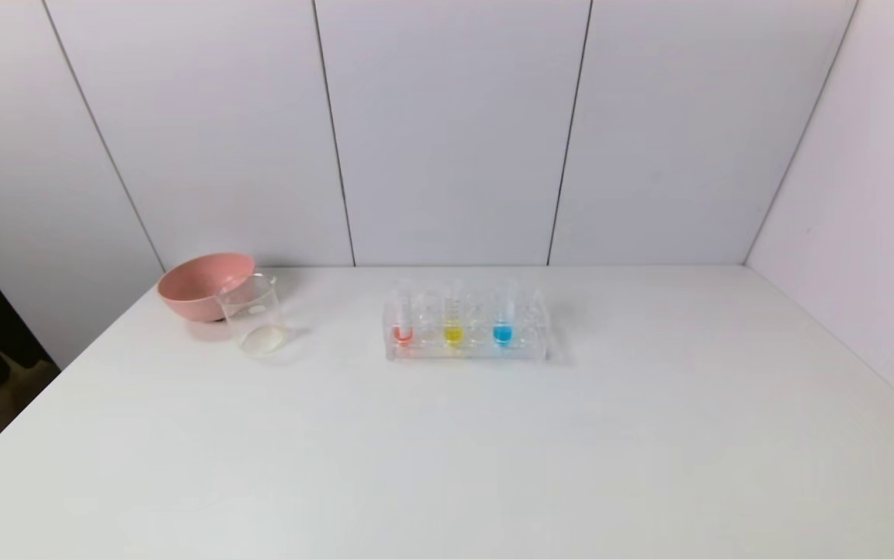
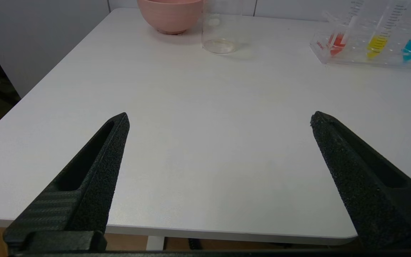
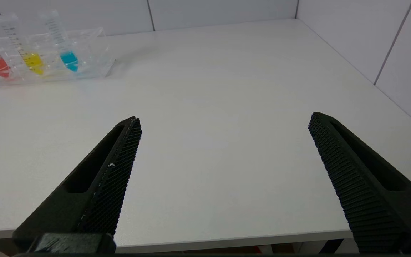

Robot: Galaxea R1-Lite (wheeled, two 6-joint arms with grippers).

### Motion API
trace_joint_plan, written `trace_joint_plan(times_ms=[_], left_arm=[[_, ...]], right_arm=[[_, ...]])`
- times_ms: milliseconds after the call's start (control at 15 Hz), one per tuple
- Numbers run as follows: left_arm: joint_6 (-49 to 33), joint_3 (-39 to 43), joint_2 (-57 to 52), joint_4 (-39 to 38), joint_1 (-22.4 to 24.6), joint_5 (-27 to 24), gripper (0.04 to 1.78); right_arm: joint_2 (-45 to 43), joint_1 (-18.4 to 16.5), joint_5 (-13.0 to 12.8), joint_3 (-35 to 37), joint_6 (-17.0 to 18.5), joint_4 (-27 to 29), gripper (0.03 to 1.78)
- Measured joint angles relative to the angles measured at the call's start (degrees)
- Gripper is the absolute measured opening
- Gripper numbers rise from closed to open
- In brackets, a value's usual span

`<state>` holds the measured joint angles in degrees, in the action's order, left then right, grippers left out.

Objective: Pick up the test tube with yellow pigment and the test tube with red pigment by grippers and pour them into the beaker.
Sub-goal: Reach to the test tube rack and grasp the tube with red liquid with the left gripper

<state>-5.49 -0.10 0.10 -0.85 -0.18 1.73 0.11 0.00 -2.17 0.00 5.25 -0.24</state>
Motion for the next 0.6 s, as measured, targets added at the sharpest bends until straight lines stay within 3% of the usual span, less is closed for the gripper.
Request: trace_joint_plan(times_ms=[600], left_arm=[[0.2,0.0,0.0,0.0,0.0,0.0,1.77]], right_arm=[[0.0,0.0,0.0,0.0,0.0,0.0,1.71]])
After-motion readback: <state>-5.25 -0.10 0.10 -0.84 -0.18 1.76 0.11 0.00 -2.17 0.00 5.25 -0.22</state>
